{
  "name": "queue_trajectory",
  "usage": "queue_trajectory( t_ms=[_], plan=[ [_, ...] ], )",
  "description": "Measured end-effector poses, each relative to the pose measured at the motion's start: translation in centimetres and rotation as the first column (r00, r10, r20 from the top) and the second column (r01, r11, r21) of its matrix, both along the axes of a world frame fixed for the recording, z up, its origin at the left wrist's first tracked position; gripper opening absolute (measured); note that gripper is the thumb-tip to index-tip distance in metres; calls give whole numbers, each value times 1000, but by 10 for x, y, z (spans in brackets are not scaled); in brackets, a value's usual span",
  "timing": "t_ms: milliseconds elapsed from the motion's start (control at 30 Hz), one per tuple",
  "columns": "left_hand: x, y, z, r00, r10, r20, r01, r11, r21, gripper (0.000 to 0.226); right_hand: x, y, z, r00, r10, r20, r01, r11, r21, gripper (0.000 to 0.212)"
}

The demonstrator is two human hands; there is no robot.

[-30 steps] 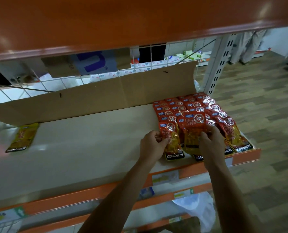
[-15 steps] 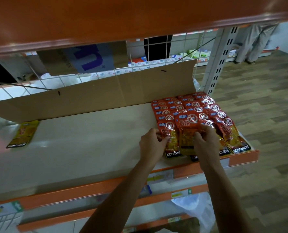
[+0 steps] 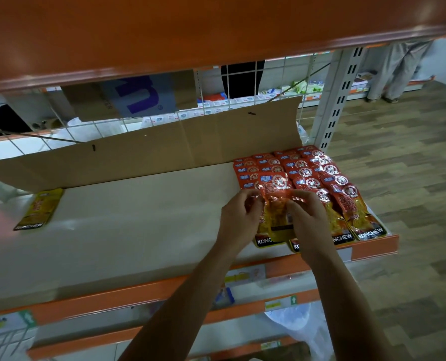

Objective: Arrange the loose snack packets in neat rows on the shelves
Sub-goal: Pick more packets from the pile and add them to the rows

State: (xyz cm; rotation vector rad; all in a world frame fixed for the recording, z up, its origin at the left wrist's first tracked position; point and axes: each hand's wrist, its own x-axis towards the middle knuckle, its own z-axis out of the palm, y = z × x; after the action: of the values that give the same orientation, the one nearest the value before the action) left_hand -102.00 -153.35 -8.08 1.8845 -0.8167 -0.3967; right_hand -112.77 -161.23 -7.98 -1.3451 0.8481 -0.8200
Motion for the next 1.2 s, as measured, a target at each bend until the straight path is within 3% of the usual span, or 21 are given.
queue_trajectory(
  t_ms=[67,167,300,433,533,600,700,833,967,1200],
  plan=[
    [-4,-1,7,990,-69,-125,63,997,-55,16,4,4,3,998,49,33,-50,998,42,15],
    [-12,0,9,959,-109,-261,83,990,-111,28,11,9,7,995,95,3,-95,995,-9,16],
    [-18,-2,7,945,-130,-301,94,987,-131,33,20,16,8,990,123,-65,-129,987,-101,24],
    [-13,-3,10,924,-36,-380,-1,995,-97,33,16,10,7,982,121,-147,-148,971,-187,22],
    [-5,-2,10,811,0,-586,-92,988,-127,39,12,1,5,965,60,-254,-131,953,-274,21],
    [-2,0,8,779,25,-627,-140,981,-135,25,9,-3,4,948,-46,-315,-79,925,-372,24],
    [1,3,-1,805,105,-584,-173,983,-63,6,6,-7,0,904,-180,-388,-52,854,-517,25],
    [2,9,-14,835,176,-521,-198,980,13,6,4,-9,-9,816,-258,-517,-132,787,-602,31],
    [0,13,-21,882,147,-448,-133,989,62,8,4,-8,-16,787,-256,-561,-174,781,-600,35],
    [-1,17,-22,994,53,-93,-31,975,220,16,5,-6,-21,763,-234,-603,-213,790,-575,35]
  ],
)
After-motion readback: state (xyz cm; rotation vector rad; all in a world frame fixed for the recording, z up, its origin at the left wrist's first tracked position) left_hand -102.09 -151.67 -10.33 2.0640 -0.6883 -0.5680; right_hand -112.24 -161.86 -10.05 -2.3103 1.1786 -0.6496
